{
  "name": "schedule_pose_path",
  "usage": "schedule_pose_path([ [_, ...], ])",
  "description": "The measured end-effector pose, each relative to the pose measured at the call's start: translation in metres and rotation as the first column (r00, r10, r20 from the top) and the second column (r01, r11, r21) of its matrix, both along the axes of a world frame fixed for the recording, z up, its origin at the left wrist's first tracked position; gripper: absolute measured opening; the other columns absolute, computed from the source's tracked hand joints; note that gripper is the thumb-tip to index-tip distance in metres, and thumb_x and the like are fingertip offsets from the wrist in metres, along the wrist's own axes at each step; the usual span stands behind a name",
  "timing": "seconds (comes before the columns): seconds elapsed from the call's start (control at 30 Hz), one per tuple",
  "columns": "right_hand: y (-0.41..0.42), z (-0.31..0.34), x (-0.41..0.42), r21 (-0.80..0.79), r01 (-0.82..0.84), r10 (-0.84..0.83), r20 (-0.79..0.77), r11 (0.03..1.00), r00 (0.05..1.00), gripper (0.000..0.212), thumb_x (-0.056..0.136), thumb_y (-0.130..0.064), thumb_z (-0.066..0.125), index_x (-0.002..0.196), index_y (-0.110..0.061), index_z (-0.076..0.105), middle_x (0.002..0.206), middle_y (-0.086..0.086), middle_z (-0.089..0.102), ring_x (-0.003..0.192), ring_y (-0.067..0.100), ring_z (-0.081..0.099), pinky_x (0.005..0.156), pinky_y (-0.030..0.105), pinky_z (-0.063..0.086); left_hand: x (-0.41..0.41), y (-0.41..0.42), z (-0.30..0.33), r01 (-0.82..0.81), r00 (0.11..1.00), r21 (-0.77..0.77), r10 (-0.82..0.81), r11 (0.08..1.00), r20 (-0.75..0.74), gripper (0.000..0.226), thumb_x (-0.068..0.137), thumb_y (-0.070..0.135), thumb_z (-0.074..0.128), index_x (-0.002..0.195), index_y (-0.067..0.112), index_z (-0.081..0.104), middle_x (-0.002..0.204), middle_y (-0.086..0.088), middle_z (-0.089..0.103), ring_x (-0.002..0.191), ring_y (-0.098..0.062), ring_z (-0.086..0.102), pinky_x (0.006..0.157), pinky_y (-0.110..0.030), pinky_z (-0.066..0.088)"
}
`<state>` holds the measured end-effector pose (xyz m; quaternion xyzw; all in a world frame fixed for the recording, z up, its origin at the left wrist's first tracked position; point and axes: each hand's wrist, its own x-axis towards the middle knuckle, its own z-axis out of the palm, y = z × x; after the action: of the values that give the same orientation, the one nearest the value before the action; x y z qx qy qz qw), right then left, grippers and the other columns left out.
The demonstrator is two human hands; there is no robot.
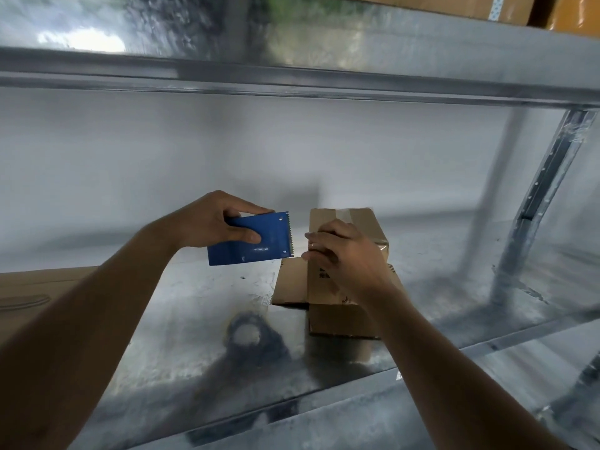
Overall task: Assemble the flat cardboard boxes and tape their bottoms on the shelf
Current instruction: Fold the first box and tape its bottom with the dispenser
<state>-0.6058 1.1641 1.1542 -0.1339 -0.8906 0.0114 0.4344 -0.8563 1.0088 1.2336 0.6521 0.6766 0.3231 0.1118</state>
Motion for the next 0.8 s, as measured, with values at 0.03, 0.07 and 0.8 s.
schedule_pose_path([
  [0.03, 0.000, -0.001, 0.000, -0.007, -0.005, 0.005, 0.005, 1.000, 1.000, 0.032, 0.097, -0.044, 0.066, 0.116, -0.021, 0.077, 0.111, -0.005, 0.066, 0.099, 0.018, 0.064, 0.069, 0.031, 0.055, -0.001, -0.001, 0.004, 0.007, 1.000, -0.007, -0.007, 1.000, 0.004, 0.059, 0.077, 0.041, 0.081, 0.133, 0.047, 0.065, 0.096, 0.012, 0.079, 0.090, -0.007, 0.071, 0.077, -0.029, 0.056],
  [0.07, 0.000, -0.002, 0.000, 0.000, -0.005, 0.005, 0.004, 1.000, 1.000, 0.037, 0.100, -0.047, 0.059, 0.117, -0.020, 0.077, 0.111, -0.004, 0.066, 0.099, 0.018, 0.064, 0.070, 0.031, 0.055, -0.002, -0.001, 0.006, 0.012, 1.000, -0.016, -0.011, 1.000, 0.007, 0.060, 0.076, 0.040, 0.081, 0.134, 0.045, 0.065, 0.099, 0.015, 0.079, 0.095, -0.006, 0.072, 0.082, -0.031, 0.058],
  [0.8, -0.004, -0.011, -0.014, 0.081, 0.084, -0.079, -0.065, 0.993, 0.995, 0.014, 0.093, -0.026, 0.074, 0.104, -0.019, 0.078, 0.092, 0.000, 0.062, 0.083, 0.023, 0.062, 0.054, 0.028, 0.048, -0.011, 0.003, -0.010, 0.023, 1.000, -0.077, -0.023, 0.997, 0.002, 0.057, 0.082, 0.036, 0.081, 0.137, 0.042, 0.064, 0.106, 0.018, 0.078, 0.100, -0.009, 0.073, 0.081, -0.031, 0.060],
])
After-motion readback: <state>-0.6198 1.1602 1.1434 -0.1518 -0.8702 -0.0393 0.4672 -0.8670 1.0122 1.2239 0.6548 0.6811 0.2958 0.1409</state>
